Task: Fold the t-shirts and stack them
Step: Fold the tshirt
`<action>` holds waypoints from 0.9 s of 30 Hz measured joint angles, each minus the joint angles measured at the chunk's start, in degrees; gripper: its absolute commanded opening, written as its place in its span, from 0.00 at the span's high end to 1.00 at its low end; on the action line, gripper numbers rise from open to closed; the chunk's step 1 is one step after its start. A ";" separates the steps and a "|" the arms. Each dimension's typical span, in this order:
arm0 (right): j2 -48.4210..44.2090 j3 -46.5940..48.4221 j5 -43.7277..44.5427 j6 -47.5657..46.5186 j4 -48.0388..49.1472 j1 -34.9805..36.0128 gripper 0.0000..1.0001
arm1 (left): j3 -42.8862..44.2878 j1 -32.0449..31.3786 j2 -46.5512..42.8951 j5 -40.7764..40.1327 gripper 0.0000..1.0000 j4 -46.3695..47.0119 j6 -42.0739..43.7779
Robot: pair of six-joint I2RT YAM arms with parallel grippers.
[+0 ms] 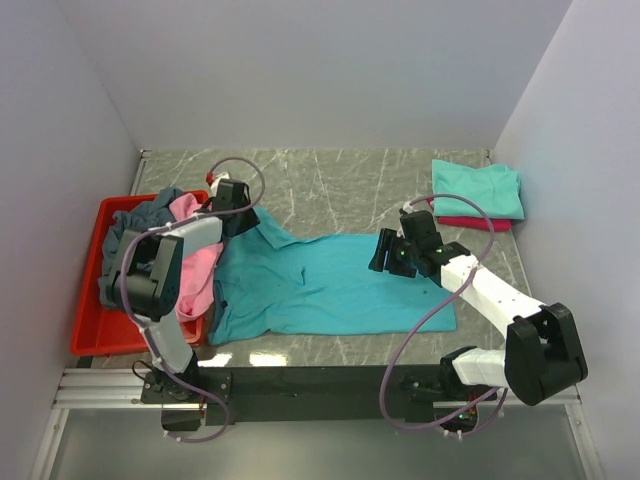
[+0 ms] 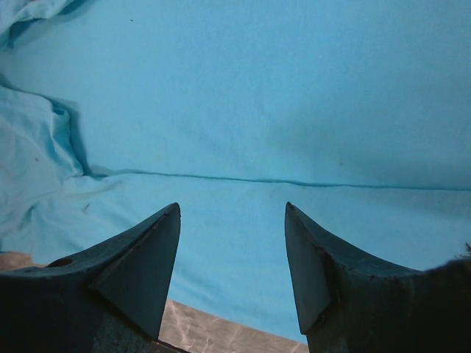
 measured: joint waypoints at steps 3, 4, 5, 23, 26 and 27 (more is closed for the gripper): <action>-0.02 0.00 0.02 -0.02 0.00 0.00 0.34 | 3.37 0.00 3.58 -0.31 0.49 0.09 -0.20; -0.02 -0.02 0.02 -0.02 -0.02 0.00 0.34 | 4.83 0.00 4.85 -0.48 0.50 -0.07 -0.20; -0.04 -0.04 0.04 -0.02 0.00 0.00 0.34 | 6.27 0.00 5.95 -0.61 0.51 -0.33 -0.13; -0.07 -0.09 -0.15 -0.04 0.31 0.00 0.34 | 16.22 0.00 14.38 -3.76 0.57 -5.51 3.37; -0.07 -0.11 -0.17 -0.04 0.31 -0.02 0.34 | 18.53 0.00 16.06 -4.20 0.57 -6.01 4.17; -0.07 -0.11 -0.20 -0.04 0.31 -0.02 0.34 | 19.08 0.00 16.39 -4.44 0.57 -6.25 4.37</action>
